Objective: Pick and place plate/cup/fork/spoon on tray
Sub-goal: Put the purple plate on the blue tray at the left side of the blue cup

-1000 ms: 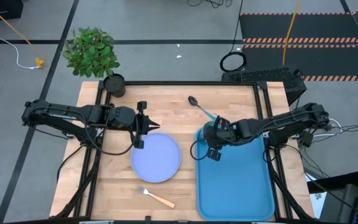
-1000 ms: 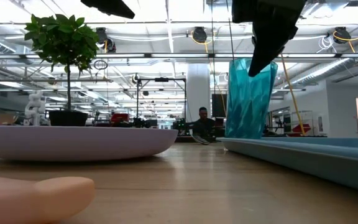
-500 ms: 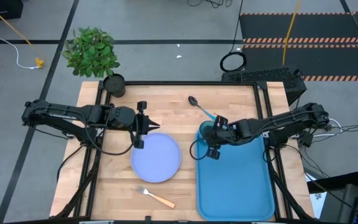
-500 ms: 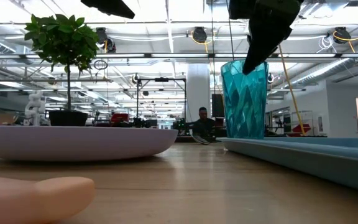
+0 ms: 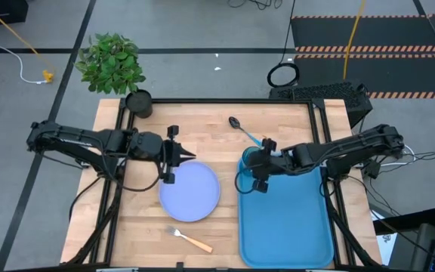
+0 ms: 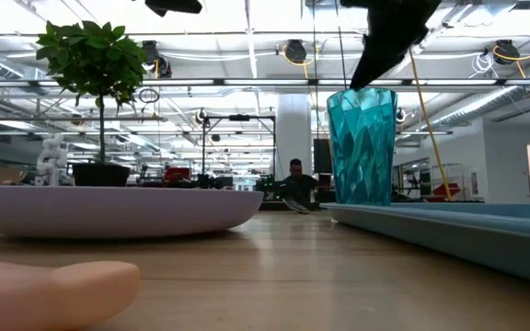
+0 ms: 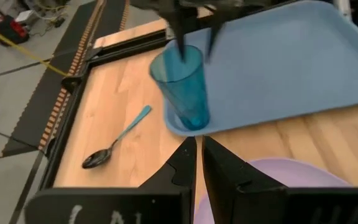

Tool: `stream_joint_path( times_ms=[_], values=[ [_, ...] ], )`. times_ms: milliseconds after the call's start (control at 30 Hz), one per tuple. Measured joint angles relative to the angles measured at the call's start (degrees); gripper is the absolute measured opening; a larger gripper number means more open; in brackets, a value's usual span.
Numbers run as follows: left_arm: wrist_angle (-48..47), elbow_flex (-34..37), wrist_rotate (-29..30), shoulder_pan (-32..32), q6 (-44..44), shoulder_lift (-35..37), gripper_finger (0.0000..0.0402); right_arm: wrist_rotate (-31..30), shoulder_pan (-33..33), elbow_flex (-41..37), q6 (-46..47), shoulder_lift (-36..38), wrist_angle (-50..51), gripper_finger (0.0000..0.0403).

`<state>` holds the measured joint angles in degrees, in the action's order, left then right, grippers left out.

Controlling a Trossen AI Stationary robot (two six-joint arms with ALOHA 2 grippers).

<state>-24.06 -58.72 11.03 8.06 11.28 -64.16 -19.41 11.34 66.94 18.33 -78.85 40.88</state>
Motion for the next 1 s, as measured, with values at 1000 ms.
stream_joint_path(
  times_ms=[1000],
  values=[
    [-2.8,0.0,2.1,28.7,-31.4,-28.6,0.0033,-3.3,15.1,0.0,2.0,3.2,-14.0,0.0157]
  ],
)
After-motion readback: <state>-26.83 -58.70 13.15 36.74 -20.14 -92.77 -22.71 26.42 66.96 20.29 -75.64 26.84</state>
